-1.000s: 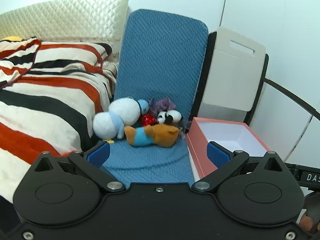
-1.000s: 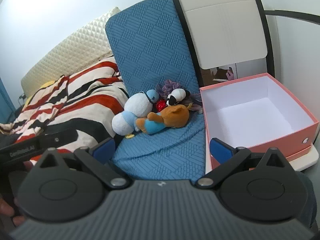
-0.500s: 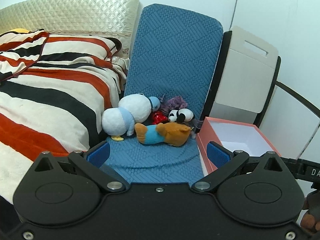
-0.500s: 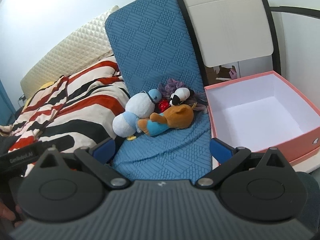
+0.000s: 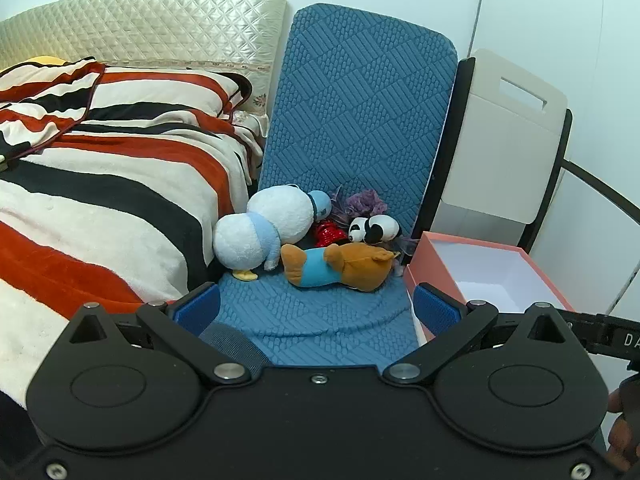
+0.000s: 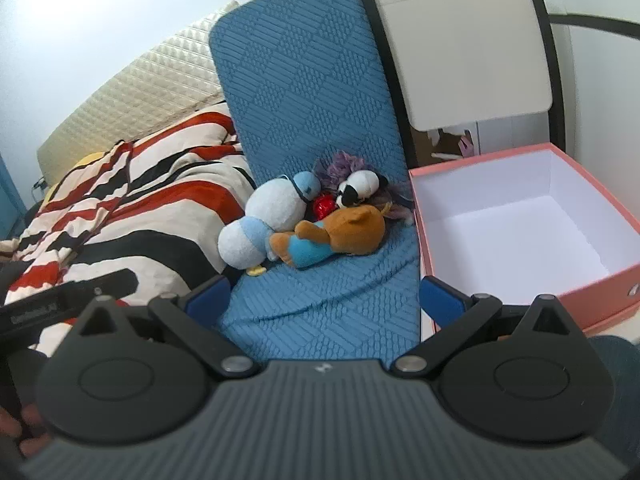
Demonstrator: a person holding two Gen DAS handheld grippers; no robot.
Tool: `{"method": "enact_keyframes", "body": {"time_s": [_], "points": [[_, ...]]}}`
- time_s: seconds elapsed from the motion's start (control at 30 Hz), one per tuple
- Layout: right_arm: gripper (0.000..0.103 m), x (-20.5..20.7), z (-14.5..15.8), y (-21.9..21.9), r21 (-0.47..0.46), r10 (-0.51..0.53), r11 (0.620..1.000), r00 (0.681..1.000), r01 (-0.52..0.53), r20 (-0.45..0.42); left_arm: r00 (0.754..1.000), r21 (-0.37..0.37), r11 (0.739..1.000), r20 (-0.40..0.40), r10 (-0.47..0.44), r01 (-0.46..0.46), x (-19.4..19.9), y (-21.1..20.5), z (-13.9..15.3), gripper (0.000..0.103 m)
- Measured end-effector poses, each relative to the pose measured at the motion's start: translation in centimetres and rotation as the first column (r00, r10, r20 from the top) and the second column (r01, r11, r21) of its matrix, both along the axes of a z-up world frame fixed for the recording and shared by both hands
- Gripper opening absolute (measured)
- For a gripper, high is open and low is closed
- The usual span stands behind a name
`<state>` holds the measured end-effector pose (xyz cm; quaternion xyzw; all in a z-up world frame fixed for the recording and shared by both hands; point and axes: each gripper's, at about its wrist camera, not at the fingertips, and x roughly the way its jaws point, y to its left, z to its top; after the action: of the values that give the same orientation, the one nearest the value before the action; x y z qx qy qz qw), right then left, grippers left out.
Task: Organize objects
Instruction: 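Move both tools toward the plush toys on the blue seat, then grasp the brown bear with the left tool while the right tool grasps the white panda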
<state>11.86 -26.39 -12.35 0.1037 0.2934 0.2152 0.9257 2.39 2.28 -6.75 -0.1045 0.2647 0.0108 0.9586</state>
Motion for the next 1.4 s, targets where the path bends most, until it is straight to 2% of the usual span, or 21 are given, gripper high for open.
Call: {"method": "enact_keyframes", "body": {"time_s": [0.13, 0.43, 0.7, 0.87, 1.1, 1.17, 1.3, 1.4], "points": [[0.103, 0.1, 0.4, 0.3, -0.003, 0.025, 1.0, 0.999, -0.025, 0.024, 1.0, 0.01, 1.0, 0.004, 0.001, -0.001, -0.2, -0.2, 0.2, 0.103], [0.103, 0.8, 0.8, 0.2, 0.021, 0.054, 0.998, 0.998, -0.054, 0.012, 1.0, 0.003, 1.0, 0.01, -0.003, 0.003, -0.4, -0.5, 0.6, 0.103], [0.103, 1.6, 0.2, -0.7, 0.055, 0.023, 0.998, 0.999, -0.021, -0.029, 1.0, 0.013, 1.0, -0.013, -0.019, 0.019, 0.8, -1.0, -0.2, 0.103], [0.103, 3.3, -1.0, -0.6, 0.063, 0.02, 0.998, 0.999, -0.018, -0.038, 0.998, 0.052, 0.997, -0.044, -0.049, 0.052, 3.6, -1.2, -1.7, 0.103], [0.097, 7.4, -3.2, 0.6, 0.068, 0.019, 0.998, 0.999, -0.016, -0.046, 0.988, 0.119, 0.985, -0.111, -0.11, 0.123, 8.7, -1.3, -4.3, 0.103], [0.094, 8.7, -3.7, 1.1, 0.07, 0.022, 0.997, 0.999, -0.019, -0.04, 0.982, 0.141, 0.978, -0.132, -0.136, 0.155, 10.3, -1.4, -5.0, 0.102], [0.078, 11.8, -4.3, 1.8, 0.069, 0.012, 0.998, 0.999, -0.01, -0.032, 0.966, 0.19, 0.955, -0.167, -0.198, 0.229, 13.9, -2.0, -6.1, 0.102], [0.078, 14.4, -4.8, 2.0, 0.086, -0.001, 0.996, 0.999, 0.004, -0.036, 0.952, 0.236, 0.93, -0.19, -0.241, 0.283, 16.8, -3.0, -6.7, 0.102]]}}
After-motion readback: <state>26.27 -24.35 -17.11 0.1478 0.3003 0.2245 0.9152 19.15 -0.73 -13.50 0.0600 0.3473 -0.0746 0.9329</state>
